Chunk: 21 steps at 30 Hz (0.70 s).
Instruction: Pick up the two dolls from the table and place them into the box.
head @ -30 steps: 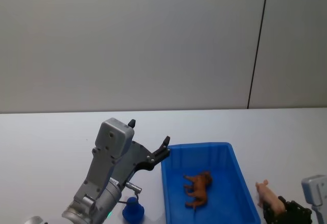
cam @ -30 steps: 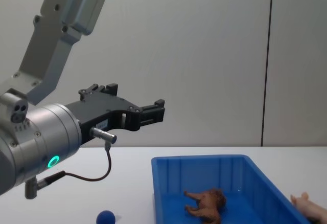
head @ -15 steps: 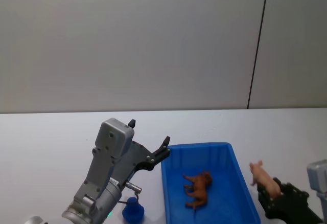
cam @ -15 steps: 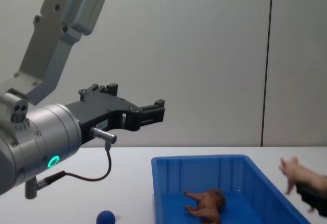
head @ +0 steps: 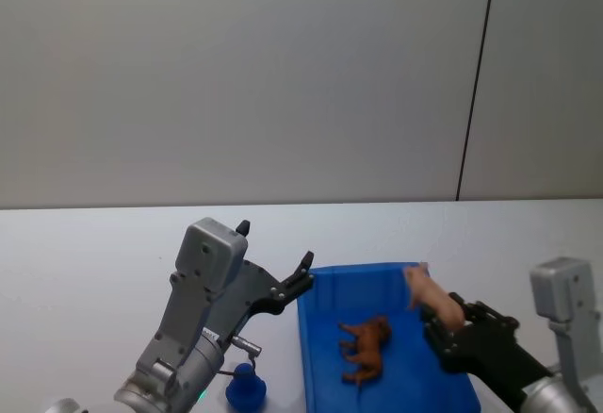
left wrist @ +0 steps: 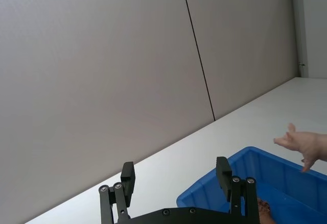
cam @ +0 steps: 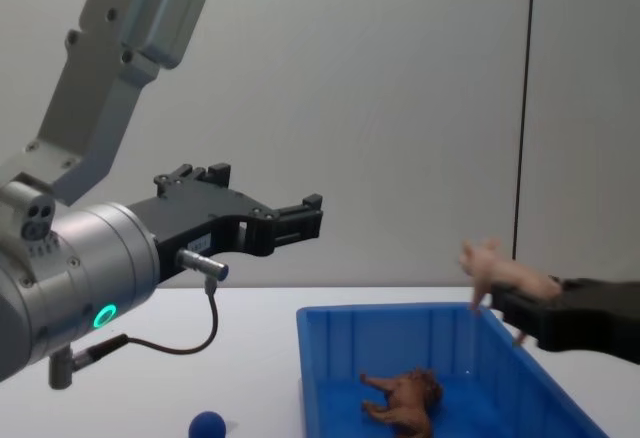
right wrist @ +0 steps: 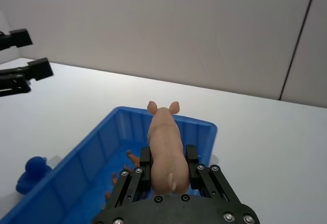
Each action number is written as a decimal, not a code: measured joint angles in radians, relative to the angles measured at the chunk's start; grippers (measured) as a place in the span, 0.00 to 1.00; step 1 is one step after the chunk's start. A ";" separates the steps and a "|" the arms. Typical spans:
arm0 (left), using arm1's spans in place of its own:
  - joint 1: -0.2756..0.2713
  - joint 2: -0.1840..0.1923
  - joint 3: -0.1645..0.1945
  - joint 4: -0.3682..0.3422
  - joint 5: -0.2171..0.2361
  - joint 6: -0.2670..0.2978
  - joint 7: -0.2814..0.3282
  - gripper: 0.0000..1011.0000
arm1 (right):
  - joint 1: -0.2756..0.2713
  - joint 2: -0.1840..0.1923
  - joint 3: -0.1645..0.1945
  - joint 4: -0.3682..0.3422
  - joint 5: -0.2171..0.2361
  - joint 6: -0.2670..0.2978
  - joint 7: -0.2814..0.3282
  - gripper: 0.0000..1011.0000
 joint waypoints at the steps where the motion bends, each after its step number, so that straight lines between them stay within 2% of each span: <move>1: 0.000 0.000 0.000 0.000 0.000 0.000 0.000 0.99 | 0.007 -0.006 -0.004 0.004 -0.003 0.004 0.008 0.38; 14: 0.000 0.000 0.000 0.000 0.000 0.000 0.000 0.99 | 0.050 -0.037 -0.023 0.047 -0.030 0.042 0.037 0.39; 17: 0.000 0.000 0.000 0.000 0.000 0.000 0.000 0.99 | 0.053 -0.039 -0.024 0.052 -0.033 0.046 0.037 0.42; 21: 0.000 0.000 0.000 0.000 0.000 0.000 0.000 0.99 | 0.054 -0.039 -0.025 0.055 -0.035 0.050 0.029 0.55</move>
